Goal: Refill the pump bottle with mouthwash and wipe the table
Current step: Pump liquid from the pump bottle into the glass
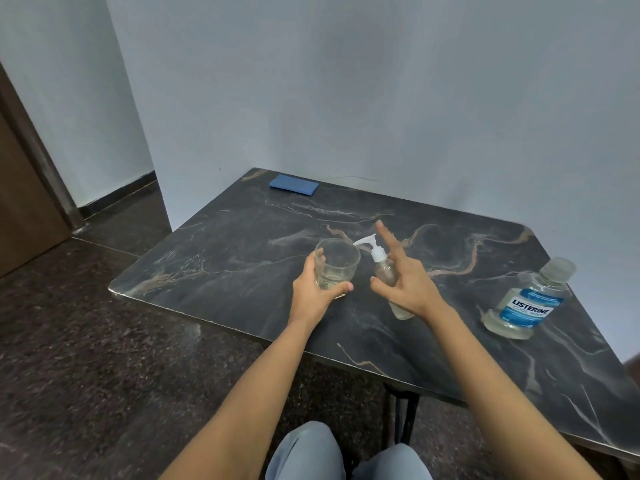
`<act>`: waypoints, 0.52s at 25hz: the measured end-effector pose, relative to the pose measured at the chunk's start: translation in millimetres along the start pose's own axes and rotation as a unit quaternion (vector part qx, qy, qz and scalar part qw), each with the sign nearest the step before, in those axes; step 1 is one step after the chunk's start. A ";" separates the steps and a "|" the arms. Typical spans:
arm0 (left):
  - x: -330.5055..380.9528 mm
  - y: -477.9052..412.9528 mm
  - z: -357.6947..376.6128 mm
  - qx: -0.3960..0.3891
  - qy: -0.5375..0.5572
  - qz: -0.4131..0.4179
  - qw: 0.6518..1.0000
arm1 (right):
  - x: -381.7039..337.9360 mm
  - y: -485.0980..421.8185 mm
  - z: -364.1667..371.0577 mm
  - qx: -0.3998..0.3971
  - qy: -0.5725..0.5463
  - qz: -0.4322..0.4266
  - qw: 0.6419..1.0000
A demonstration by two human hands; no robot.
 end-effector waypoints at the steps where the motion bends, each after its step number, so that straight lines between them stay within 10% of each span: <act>1: 0.4 -0.1 0.4 0.000 -0.001 0.001 1.000 | -3.5 -2.8 0.1 -0.017 0.013 -0.013 1.000; 13: 2.5 0.8 -0.2 0.000 -0.005 0.004 1.000 | -1.4 -10.4 16.9 -0.007 0.035 -0.003 0.999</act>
Point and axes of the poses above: each hand's wrist, its own y-axis away from the middle knuckle, its own z-axis out of the palm, x = y × z, the point moved 8 cm from there along -y, towards the middle knuckle, and after that the axes turned 8 degrees about -y, right-handed, at the moved point
